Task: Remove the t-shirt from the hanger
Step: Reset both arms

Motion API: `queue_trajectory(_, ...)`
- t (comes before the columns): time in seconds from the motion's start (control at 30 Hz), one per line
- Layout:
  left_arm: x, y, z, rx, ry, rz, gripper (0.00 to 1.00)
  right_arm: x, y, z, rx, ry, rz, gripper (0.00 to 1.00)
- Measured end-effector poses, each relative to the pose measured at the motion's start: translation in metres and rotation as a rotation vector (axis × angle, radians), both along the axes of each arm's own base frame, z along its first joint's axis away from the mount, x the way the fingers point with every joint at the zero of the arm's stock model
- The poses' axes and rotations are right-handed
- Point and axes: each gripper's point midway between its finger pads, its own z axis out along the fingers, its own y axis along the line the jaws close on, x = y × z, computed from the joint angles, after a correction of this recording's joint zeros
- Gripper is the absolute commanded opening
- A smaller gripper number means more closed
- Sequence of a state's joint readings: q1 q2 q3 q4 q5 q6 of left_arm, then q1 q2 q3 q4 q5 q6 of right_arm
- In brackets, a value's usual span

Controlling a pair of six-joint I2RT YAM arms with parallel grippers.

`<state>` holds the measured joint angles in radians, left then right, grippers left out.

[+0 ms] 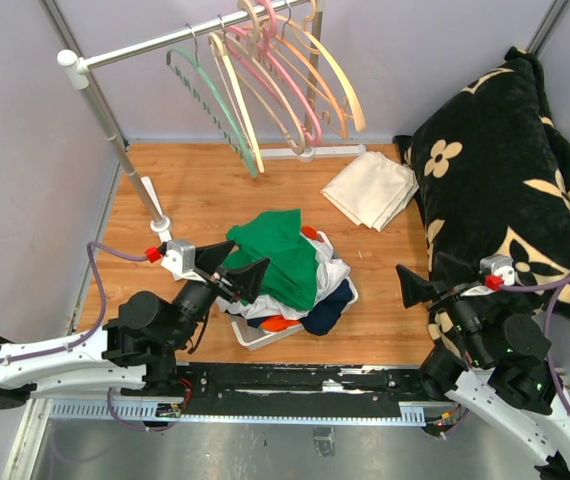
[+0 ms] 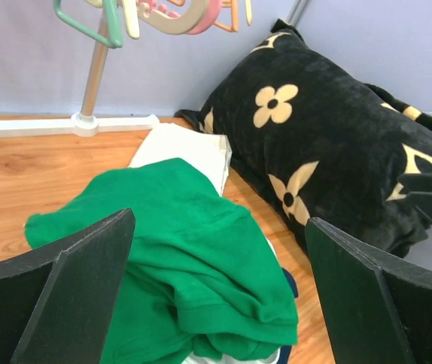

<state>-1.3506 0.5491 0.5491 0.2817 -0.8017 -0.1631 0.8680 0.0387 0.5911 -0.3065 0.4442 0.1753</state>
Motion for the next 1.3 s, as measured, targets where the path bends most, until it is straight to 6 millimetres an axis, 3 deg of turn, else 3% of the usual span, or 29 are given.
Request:
queue_trajectory(0.27, -0.002, 0.018, -0.008, 0.002, 0.033, 0.020, 1.00, 0.002, 0.004, -0.002, -0.013, 0.010, 0.006, 0.98)
queue_trajectory(0.53, 0.013, 0.092, -0.021, -0.111, 0.070, 0.288, 1.00, 0.001, 0.005, -0.002, -0.010, 0.011, 0.014, 0.98)
queue_trajectory(0.63, 0.016, 0.111, -0.026, -0.109, 0.078, 0.372, 1.00, 0.000, 0.006, -0.003, -0.009, 0.014, 0.021, 0.98)
queue_trajectory(1.07, 0.015, 0.165, -0.046, -0.157, 0.149, 0.552, 1.00, -0.001, 0.009, -0.002, -0.004, 0.010, 0.039, 0.98)
queue_trajectory(1.3, 0.014, 0.173, -0.057, -0.151, 0.184, 0.573, 1.00, -0.002, 0.010, -0.001, -0.005, 0.008, 0.045, 0.98)
